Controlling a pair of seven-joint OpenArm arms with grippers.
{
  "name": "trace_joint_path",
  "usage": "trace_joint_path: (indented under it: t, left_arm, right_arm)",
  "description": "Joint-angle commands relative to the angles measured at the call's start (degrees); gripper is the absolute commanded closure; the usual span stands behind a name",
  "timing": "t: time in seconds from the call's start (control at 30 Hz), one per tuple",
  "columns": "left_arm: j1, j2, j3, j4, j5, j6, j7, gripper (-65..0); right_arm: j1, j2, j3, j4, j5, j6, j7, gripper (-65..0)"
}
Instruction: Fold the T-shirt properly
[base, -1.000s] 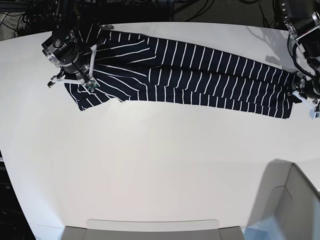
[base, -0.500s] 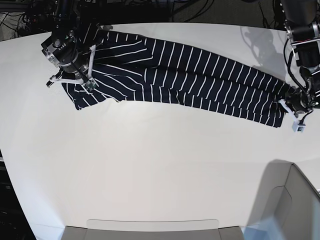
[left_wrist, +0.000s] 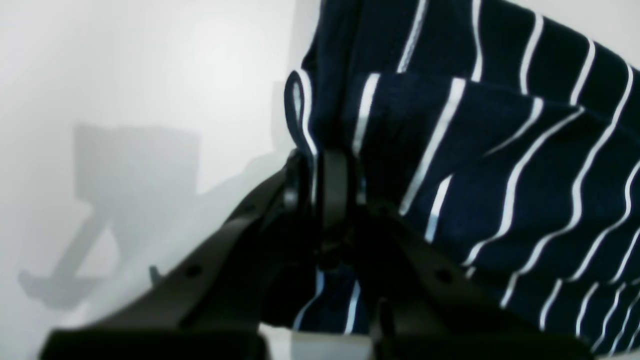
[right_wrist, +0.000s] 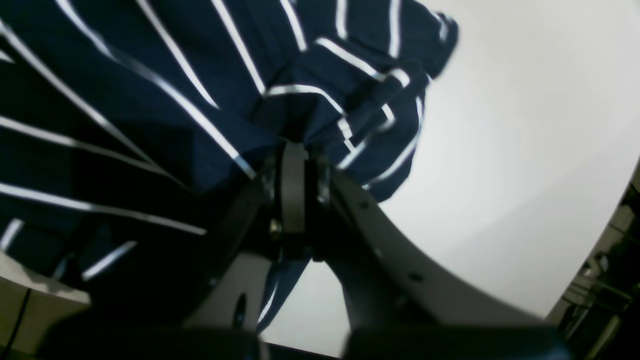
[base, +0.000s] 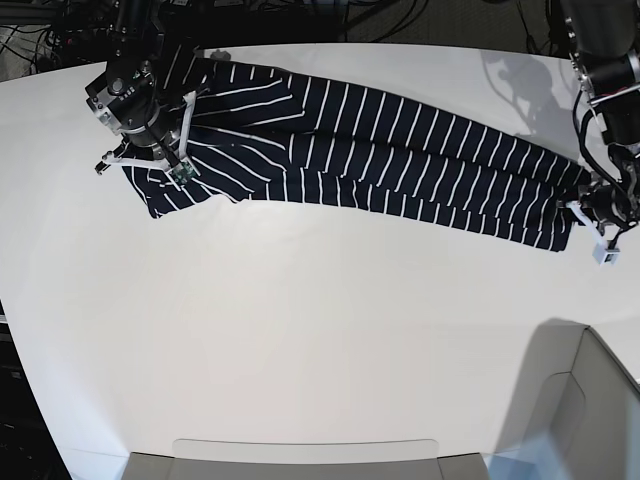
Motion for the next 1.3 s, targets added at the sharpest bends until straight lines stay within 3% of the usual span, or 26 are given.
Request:
trace_joint_path:
  t: [0.0, 0.1, 0.27, 0.43, 0.67, 1.03, 1.13, 1.27]
  left_arm:
    - [0.9, -0.7, 0.2, -1.5, 7.1, 1.6, 7.8, 0.0]
    - [0.6, -0.9, 0.1, -1.4, 7.1, 1.6, 8.5, 0.0]
    - [0.9, -0.7, -0.1, -1.4, 7.1, 1.6, 8.2, 0.0]
    - [1.0, -1.0, -0.3, -1.4, 7.1, 1.6, 8.2, 0.0]
    - [1.0, -1.6, -0.4, -1.4, 7.0, 1.6, 8.6, 0.0]
    - [0.9, -1.9, -0.4, -0.2, 6.9, 1.6, 8.8, 0.0]
    - [1.1, -1.9, -1.4, 4.4, 6.8, 1.6, 11.7, 0.0]
    - [5.5, -1.7, -10.6, 17.4, 6.8, 1.6, 18.1, 0.0]
  right_arm:
    - [0.6, -0.1, 0.1, 1.1, 0.2, 0.6, 0.5, 0.0]
    - [0.6, -0.3, 0.1, 1.1, 0.2, 0.6, 0.5, -2.0]
    - [-0.4, -2.0, 2.0, 1.2, 0.4, 0.6, 0.5, -18.5]
    - [-0.8, -2.4, 5.5, 1.2, 0.4, 0.6, 0.5, -27.9]
    - [1.1, -7.0, 17.6, 1.2, 0.1, 0.6, 0.5, -29.1]
    - [3.0, -6.7, 24.1, 1.2, 0.1, 0.6, 0.5, -29.1]
    - [5.5, -6.7, 27.3, 1.2, 0.1, 0.6, 0.5, -29.1]
    - [8.6, -6.7, 31.7, 1.2, 0.1, 0.6, 0.5, -29.1]
